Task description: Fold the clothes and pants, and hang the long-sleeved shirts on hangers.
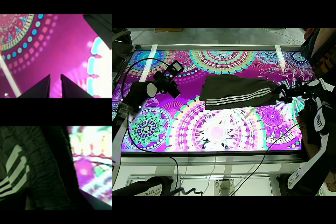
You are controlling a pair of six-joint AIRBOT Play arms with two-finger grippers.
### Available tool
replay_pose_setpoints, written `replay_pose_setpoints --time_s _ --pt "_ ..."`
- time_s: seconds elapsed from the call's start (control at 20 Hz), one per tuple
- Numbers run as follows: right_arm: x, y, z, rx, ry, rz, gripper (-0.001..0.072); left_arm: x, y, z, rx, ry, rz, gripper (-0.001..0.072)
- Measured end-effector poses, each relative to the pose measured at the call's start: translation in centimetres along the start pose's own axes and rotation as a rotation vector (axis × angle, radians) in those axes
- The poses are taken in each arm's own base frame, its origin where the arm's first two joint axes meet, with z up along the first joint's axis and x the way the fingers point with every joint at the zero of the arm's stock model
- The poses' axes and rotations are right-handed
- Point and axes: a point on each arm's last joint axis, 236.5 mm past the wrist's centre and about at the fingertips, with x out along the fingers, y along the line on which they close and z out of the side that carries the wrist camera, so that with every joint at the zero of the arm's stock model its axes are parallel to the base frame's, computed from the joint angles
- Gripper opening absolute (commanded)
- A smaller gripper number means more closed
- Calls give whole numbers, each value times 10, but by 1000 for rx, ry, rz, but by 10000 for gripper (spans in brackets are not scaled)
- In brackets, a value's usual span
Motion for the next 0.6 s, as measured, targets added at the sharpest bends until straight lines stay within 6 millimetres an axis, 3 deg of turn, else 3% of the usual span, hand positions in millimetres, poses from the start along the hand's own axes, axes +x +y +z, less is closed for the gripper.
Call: replay_pose_setpoints --time_s 0.1,0.15,0.4,0.5,0.6 --pt "12 8 -10 -17 36 10 155 0 0 0 0 0 0 145" --pt "18 11 -16 -29 58 10 28 0 0 0 0 1 -1 146" --pt "30 54 -31 -83 93 87 20 0 0 0 0 0 0 146" --pt "21 76 -29 -129 72 121 19 0 0 0 0 0 0 146" --pt "-2 106 -19 -189 17 161 19 0 0 0 0 0 0 146"
